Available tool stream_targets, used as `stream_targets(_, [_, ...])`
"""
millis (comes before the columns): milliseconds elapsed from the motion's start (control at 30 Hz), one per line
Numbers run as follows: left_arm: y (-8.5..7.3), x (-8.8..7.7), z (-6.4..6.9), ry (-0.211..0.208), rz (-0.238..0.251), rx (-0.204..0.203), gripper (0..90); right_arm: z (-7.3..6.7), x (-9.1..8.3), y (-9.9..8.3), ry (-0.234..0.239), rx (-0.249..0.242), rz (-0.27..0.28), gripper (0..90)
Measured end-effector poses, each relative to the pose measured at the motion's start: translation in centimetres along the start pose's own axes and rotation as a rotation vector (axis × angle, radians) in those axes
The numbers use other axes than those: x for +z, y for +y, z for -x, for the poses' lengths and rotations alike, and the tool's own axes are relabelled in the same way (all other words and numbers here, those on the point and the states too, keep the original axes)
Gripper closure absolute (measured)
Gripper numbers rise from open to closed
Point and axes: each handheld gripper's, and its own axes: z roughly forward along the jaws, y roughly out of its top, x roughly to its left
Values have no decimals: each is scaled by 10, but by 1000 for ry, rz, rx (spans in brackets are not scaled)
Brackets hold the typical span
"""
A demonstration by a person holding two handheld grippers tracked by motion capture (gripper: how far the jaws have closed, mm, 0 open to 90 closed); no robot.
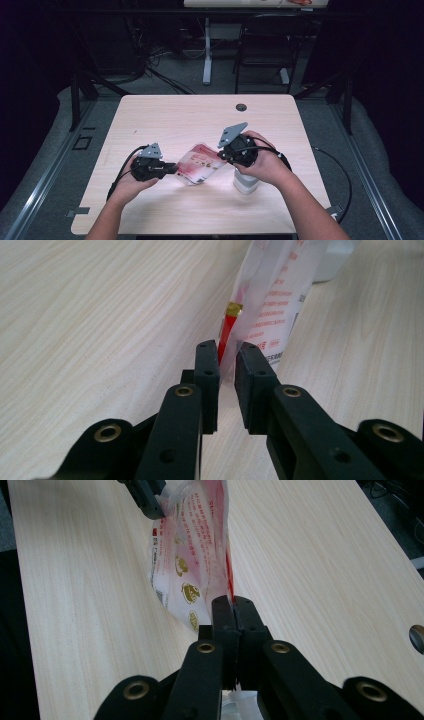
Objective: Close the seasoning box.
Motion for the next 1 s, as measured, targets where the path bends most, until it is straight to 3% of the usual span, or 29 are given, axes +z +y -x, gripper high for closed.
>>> stream_targets(467, [-5, 2, -1, -2, -12, -4, 783, -6, -1, 4, 26, 2, 42, 870])
stream_targets(733, [-9, 2, -2, -10, -5, -19, 780, -5, 0, 4, 51, 38, 87, 871])
stream_targets(1000, [-10, 9, 0, -1, 8, -22, 790, -6, -2, 9, 32, 19, 98, 891])
